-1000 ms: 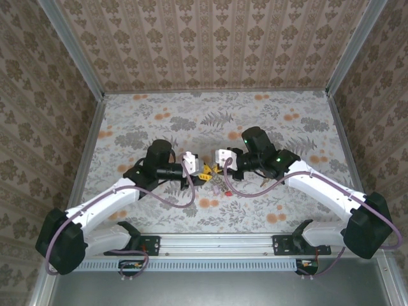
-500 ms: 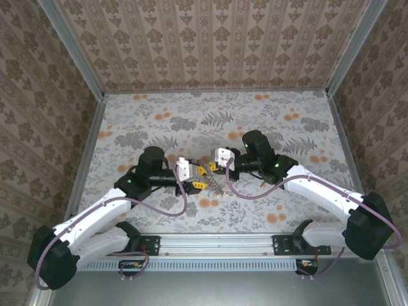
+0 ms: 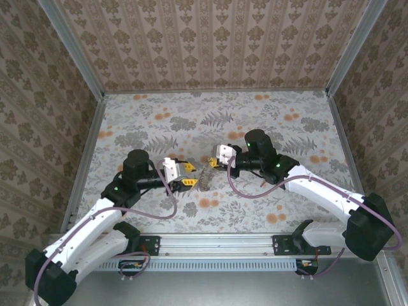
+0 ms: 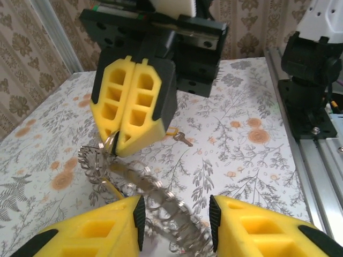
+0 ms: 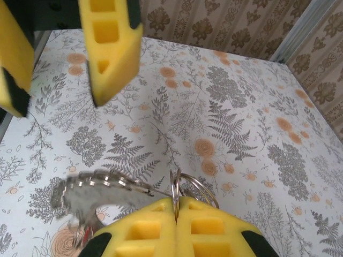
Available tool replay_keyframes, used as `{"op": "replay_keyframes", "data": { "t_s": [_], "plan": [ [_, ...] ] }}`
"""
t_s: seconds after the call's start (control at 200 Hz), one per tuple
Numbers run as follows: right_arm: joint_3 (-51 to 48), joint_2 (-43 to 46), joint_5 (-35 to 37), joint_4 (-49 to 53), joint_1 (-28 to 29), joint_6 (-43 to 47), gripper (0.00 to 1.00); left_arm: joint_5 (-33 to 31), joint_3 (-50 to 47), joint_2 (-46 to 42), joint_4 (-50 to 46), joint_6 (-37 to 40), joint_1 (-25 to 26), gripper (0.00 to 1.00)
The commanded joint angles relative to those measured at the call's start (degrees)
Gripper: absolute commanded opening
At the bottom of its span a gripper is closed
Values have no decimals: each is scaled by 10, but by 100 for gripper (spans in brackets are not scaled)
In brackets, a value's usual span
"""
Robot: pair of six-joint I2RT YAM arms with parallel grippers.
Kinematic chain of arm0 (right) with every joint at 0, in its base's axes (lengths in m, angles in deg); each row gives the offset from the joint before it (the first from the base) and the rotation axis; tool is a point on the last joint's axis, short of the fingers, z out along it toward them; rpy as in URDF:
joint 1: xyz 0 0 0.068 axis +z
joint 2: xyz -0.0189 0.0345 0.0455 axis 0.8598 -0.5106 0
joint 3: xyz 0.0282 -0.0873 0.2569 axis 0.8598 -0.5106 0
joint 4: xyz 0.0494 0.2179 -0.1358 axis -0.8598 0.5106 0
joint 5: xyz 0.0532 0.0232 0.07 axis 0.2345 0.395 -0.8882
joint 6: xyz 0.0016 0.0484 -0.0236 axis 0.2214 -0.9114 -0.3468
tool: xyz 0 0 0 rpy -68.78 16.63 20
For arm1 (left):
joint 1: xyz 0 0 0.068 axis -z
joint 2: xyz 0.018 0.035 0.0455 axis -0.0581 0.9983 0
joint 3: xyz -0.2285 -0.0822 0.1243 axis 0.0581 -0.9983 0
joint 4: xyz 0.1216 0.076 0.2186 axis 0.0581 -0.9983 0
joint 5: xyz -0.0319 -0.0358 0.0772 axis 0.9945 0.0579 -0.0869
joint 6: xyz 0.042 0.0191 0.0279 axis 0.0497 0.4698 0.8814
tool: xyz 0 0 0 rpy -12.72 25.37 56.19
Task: Put the keys on the keyring
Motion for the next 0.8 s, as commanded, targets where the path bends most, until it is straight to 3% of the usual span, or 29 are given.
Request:
{"op": "replay_keyframes", "data": {
  "t_s": [0.0, 0.23, 0.415, 0.52, 0.795],
  "plan": [
    [22, 13, -15, 7, 2, 22, 0, -27, 30, 35, 27, -8, -3, 37],
    [35, 9, -23, 34, 4, 39, 0, -54, 76, 104, 39, -15, -2, 31],
    [37, 9, -24, 36, 5, 40, 0, 11, 91, 132, 35, 8, 3, 24],
    [38, 9, -26, 36, 6, 37, 0, 28, 86, 134, 33, 31, 14, 25],
    [37, 9, -38, 38, 5, 36, 0, -4, 92, 146, 25, 48, 31, 29]
  ]
}}
